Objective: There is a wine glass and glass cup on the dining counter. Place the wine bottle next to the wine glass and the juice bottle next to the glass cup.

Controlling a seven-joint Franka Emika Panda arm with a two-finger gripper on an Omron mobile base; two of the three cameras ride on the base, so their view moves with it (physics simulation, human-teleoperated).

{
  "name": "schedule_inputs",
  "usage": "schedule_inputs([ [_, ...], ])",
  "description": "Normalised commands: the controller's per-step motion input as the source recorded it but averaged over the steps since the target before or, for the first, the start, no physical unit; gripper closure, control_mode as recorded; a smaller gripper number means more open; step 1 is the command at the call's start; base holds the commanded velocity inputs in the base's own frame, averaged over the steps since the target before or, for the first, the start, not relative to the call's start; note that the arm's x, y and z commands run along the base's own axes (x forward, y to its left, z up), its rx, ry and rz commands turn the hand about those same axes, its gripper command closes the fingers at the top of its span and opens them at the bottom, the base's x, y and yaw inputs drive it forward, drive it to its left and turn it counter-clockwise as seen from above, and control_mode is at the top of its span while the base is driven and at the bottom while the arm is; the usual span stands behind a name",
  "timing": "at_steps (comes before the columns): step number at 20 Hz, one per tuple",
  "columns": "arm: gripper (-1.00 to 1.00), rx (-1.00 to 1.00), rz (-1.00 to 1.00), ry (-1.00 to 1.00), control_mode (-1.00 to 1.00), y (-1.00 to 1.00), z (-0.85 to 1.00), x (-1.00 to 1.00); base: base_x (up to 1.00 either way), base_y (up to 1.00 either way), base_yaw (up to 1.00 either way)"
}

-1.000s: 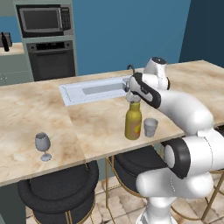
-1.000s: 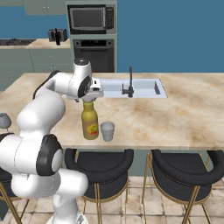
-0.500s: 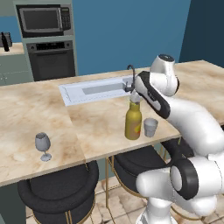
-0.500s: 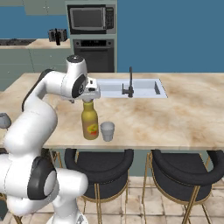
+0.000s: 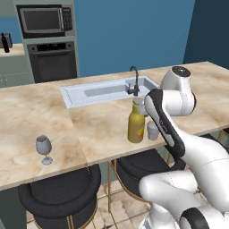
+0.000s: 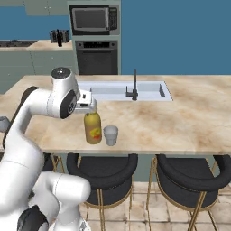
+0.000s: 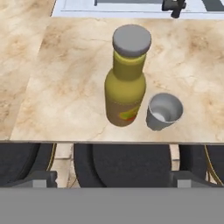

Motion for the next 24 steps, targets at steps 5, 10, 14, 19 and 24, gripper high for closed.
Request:
schedule_inputs([
  [5,-1.0,0.0,-0.1,-0.15,-1.0,0.02,-0.07,-0.76,0.0,0.0,0.0],
  [10,-1.0,0.0,-0.1,-0.14,-1.0,0.05,-0.02,-0.68,0.0,0.0,0.0],
  [14,-1.0,0.0,-0.07,-0.06,-1.0,0.02,0.0,-0.49,0.0,0.0,0.0],
  [19,-1.0,0.0,0.0,0.0,-1.0,0.0,0.0,-0.02,0.0,0.0,0.0],
  [24,-1.0,0.0,0.0,0.0,-1.0,0.0,0.0,0.0,0.0,0.0,0.0],
])
